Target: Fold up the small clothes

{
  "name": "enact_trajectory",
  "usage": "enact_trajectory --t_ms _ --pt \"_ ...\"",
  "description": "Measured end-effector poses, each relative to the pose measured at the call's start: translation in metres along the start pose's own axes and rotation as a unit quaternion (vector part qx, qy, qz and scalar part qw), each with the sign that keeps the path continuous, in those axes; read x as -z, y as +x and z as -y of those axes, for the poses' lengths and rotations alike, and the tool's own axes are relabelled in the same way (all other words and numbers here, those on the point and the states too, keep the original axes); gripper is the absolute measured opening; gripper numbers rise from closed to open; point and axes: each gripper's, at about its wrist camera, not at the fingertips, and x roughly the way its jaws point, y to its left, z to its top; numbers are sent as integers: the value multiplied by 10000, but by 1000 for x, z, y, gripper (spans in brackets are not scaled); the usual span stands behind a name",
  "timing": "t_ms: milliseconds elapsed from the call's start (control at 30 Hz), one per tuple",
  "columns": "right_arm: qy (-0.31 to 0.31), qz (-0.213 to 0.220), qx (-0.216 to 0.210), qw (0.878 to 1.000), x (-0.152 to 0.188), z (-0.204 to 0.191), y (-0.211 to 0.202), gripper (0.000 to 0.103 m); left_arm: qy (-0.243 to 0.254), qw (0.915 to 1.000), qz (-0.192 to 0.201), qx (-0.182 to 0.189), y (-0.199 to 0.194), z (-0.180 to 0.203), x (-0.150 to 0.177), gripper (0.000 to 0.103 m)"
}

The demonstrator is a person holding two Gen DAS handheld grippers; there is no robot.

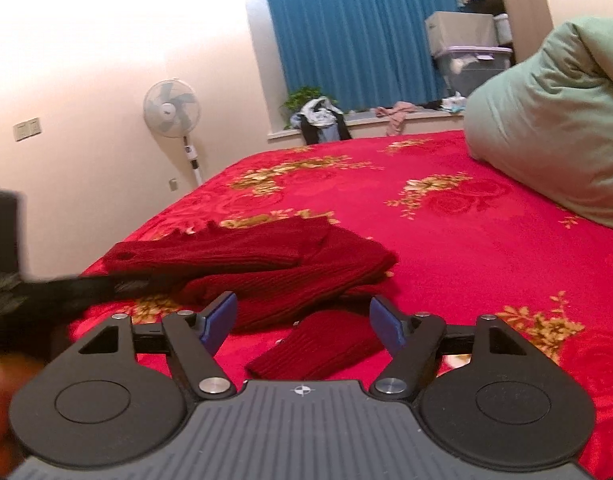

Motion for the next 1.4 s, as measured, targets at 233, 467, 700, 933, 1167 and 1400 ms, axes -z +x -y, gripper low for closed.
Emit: enact_trajectory --t_ms 233,467,700,933,1167,1400 --pt "69 85 137 9998 -8 17 5 70 -1283 9898 -537 314 110 -2 -29 68" --pt "24 -6 116 9999 -9 23 17 59 -1961 9700 -1408 -285 175 -21 -38 17" --pt "40 -180 -23 9998 -5 20 18 22 -878 9901 -1084 159 96 -71 -62 11" --pt "-9 -262 -53 9996 6 9 13 23 23 9886 -1497 -157 -13 -213 -29 11" --pt "-234 -473 -124 9985 33 -10 15 23 -862 9632 -2170 -1328 -60 -335 26 11" --pt "-68 -725 -232 9971 54 -12 31 43 -1193 9671 -2151 -655 -69 -353 30 22"
